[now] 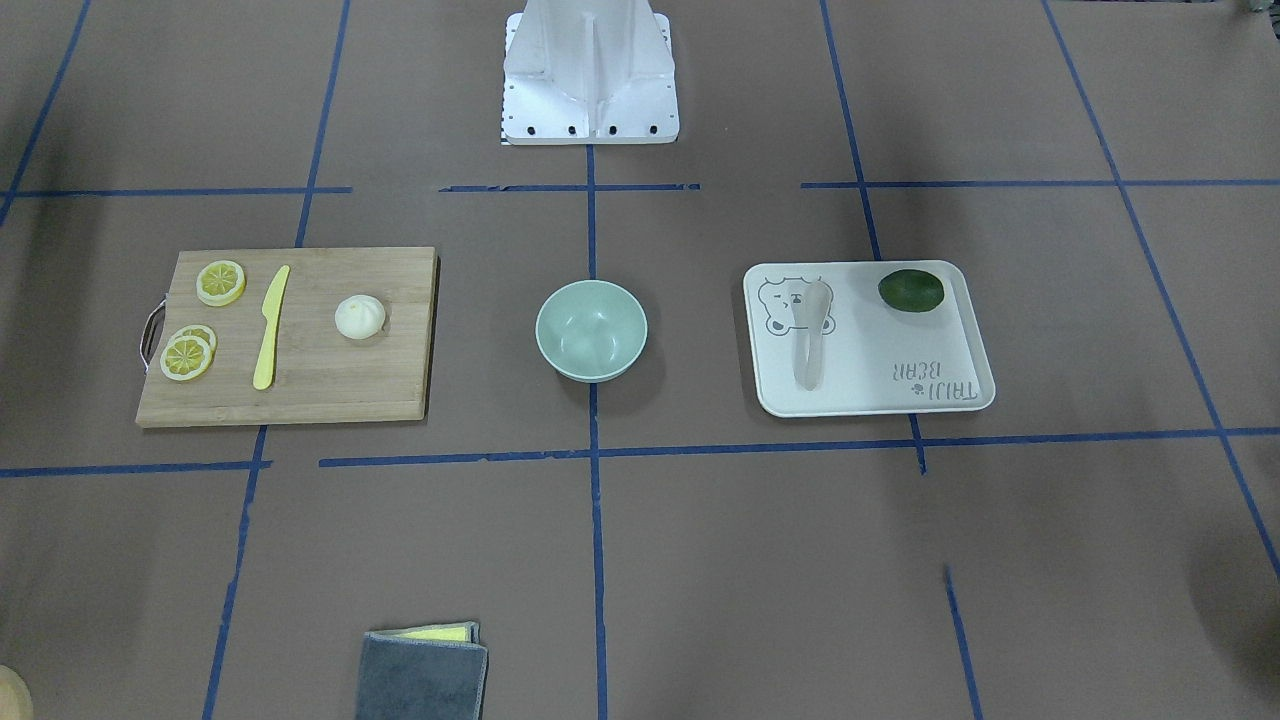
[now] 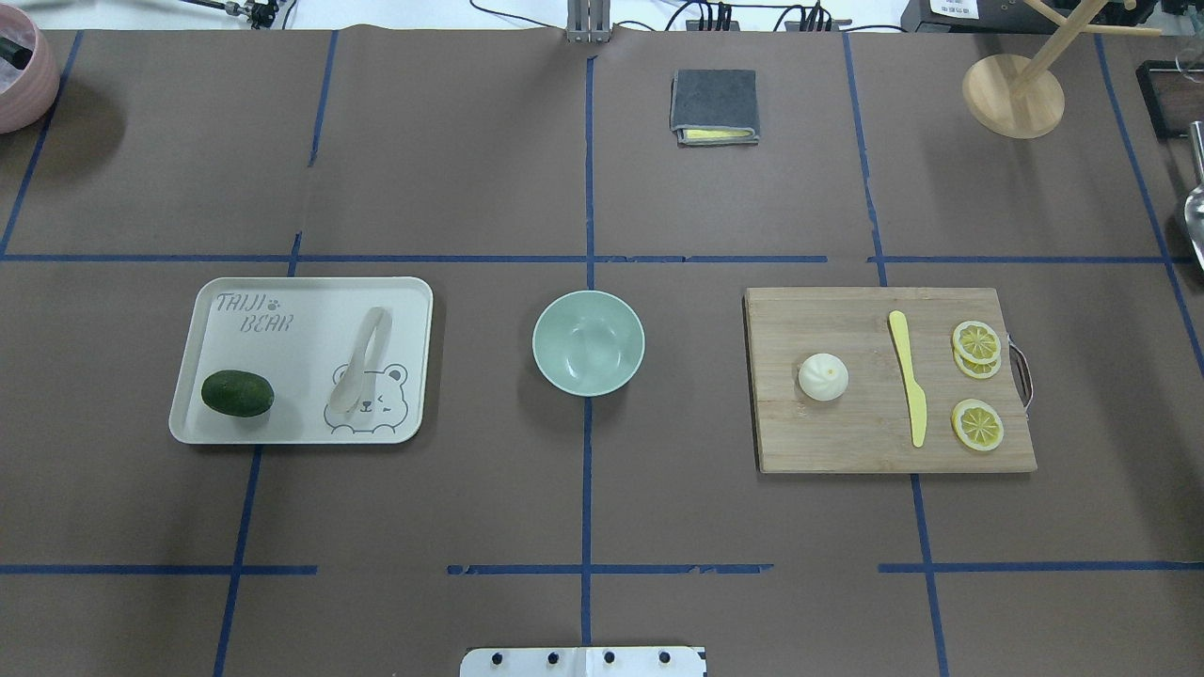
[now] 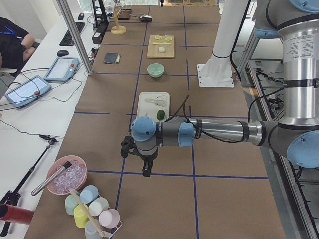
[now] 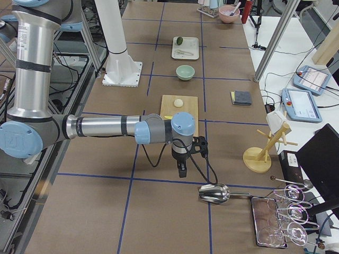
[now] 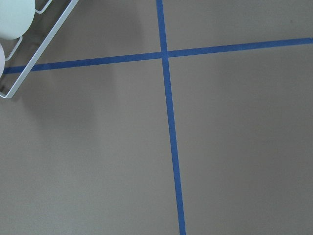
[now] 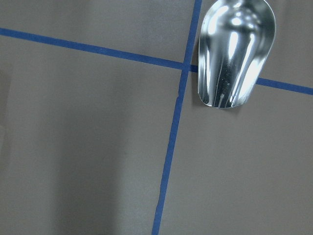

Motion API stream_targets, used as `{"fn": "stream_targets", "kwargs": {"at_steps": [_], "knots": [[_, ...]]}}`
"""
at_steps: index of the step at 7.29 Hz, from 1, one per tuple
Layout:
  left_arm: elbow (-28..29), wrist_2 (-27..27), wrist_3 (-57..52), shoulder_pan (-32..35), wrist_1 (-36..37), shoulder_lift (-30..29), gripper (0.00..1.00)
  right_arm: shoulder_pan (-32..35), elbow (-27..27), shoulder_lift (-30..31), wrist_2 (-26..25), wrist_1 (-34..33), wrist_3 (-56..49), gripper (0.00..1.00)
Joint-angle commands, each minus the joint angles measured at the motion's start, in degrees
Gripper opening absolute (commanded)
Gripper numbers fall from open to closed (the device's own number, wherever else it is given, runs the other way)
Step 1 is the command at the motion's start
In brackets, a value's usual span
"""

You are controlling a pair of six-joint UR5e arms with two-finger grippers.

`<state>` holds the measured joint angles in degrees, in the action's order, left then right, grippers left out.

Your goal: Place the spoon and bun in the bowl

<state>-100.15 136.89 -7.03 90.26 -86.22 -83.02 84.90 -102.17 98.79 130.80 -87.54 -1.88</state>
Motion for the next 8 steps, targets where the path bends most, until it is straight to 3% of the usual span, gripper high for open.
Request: {"fn": "stream_targets", "kwargs": {"at_steps": [1, 4, 5, 8], "knots": [[-0.22, -0.05, -0.17, 0.0, -0.09, -0.04, 1.0, -0.08, 0.04, -0.09, 0.07, 0.0, 0.03, 1.0], [-1.36, 0.13, -0.18, 0.0, -2.53, -0.04, 1.0, -0.17, 0.3, -3.58, -0.1, 0.01, 0.03, 1.0], [-1.02, -0.83, 0.0, 0.0, -8.73, -0.04, 1.0, -0.17, 1.0, -7.78, -0.28, 0.0, 0.03, 1.0], [-0.67, -0.58, 0.0, -0.96, -33.92, -3.11, 1.0, -0.17, 1.62, -8.62, 0.07, 4.56, 0.29, 1.0]]}}
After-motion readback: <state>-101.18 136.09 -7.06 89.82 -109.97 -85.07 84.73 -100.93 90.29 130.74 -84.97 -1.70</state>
